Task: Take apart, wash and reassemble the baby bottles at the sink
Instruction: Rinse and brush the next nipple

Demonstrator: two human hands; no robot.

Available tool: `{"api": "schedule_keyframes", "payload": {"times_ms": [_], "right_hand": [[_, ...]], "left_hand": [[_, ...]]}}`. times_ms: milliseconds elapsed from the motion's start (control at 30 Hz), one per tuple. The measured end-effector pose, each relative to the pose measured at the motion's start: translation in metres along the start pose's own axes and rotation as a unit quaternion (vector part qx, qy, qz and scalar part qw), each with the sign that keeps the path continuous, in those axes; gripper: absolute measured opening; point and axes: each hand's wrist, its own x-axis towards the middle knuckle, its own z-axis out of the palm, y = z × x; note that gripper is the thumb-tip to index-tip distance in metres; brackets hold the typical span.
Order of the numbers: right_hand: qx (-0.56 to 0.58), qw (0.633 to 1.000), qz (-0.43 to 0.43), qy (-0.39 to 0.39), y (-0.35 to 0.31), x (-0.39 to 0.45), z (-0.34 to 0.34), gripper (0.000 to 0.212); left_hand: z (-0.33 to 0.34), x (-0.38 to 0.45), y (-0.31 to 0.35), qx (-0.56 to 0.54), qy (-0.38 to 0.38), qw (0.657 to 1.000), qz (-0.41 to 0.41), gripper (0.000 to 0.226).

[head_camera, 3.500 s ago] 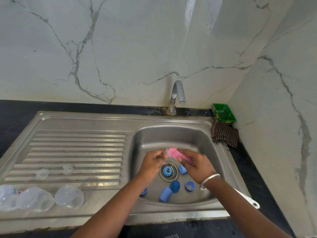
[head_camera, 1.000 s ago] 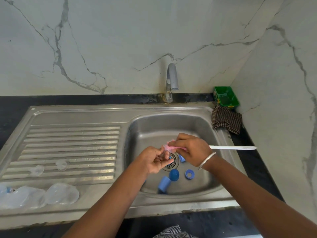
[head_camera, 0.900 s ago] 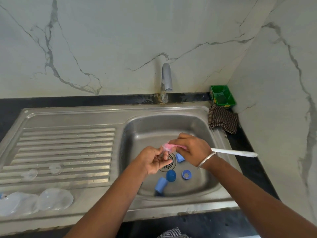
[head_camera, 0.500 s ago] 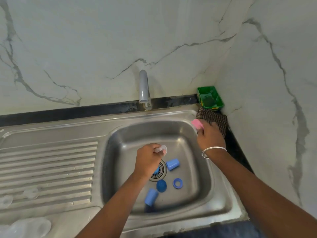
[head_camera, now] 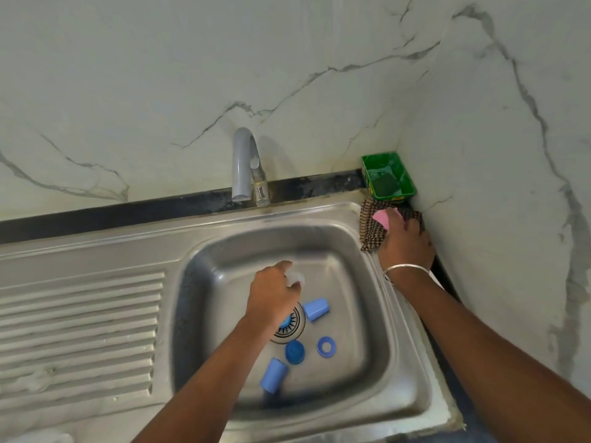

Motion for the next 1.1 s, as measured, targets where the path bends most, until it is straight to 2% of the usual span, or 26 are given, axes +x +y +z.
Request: {"api": "schedule_keyframes", "payload": {"times_ms": [100, 133, 233, 300, 367, 433, 567, 633, 700, 800, 867, 967, 1100], "right_hand": [[-0.036, 0.996, -0.012, 0.078, -0.015, -0.004, 0.003, 0.069], [-0.045, 0.993, -0.025, 0.105, -0.021, -0.006, 0.003, 0.067], [-0.024, 0.984, -0.109, 0.138, -0.043, -0.008, 0.003, 0.057], [0.044, 0.976, -0.191, 0.097, -0.058, -0.005, 0.008, 0.047], [0.16, 0.961, -0.224, 0.006, -0.082, -0.002, 0.013, 0.037], [0.252, 0.944, -0.205, -0.049, -0.109, 0.0, 0.015, 0.031], [0.329, 0.917, -0.192, -0.119, -0.159, 0.007, 0.015, 0.029], [0.356, 0.905, -0.192, -0.133, -0.178, 0.012, 0.015, 0.029], [0.357, 0.904, -0.192, -0.135, -0.193, 0.019, 0.016, 0.025], [0.298, 0.918, -0.225, -0.13, -0.203, 0.028, 0.016, 0.017], [0.277, 0.926, -0.226, -0.125, -0.205, 0.032, 0.012, 0.02], [0.256, 0.928, -0.246, -0.114, -0.207, 0.032, 0.005, 0.042], [0.219, 0.93, -0.268, -0.124, -0.211, 0.031, -0.003, 0.034]], "left_hand": [[0.003, 0.01, -0.004, -0.134, -0.013, 0.989, -0.058, 0.039], [0.003, 0.013, -0.005, -0.217, -0.015, 0.971, -0.103, 0.032], [-0.003, 0.02, -0.007, -0.421, -0.033, 0.882, -0.209, 0.017], [-0.007, 0.023, -0.008, -0.485, -0.043, 0.842, -0.234, 0.013], [-0.01, 0.026, -0.008, -0.518, -0.046, 0.823, -0.226, 0.018], [-0.013, 0.028, -0.01, -0.503, -0.032, 0.839, -0.205, 0.026], [-0.014, 0.032, -0.016, -0.383, 0.058, 0.915, -0.111, 0.035], [-0.016, 0.033, -0.018, -0.326, 0.074, 0.94, -0.061, 0.043], [-0.018, 0.036, -0.021, -0.317, 0.092, 0.943, -0.037, 0.039], [-0.02, 0.038, -0.024, -0.342, 0.124, 0.931, -0.01, 0.025], [-0.019, 0.04, -0.027, -0.36, 0.135, 0.923, -0.006, 0.027], [-0.017, 0.042, -0.03, -0.38, 0.133, 0.915, 0.001, 0.031], [-0.017, 0.043, -0.029, -0.385, 0.143, 0.912, 0.015, 0.031]]}}
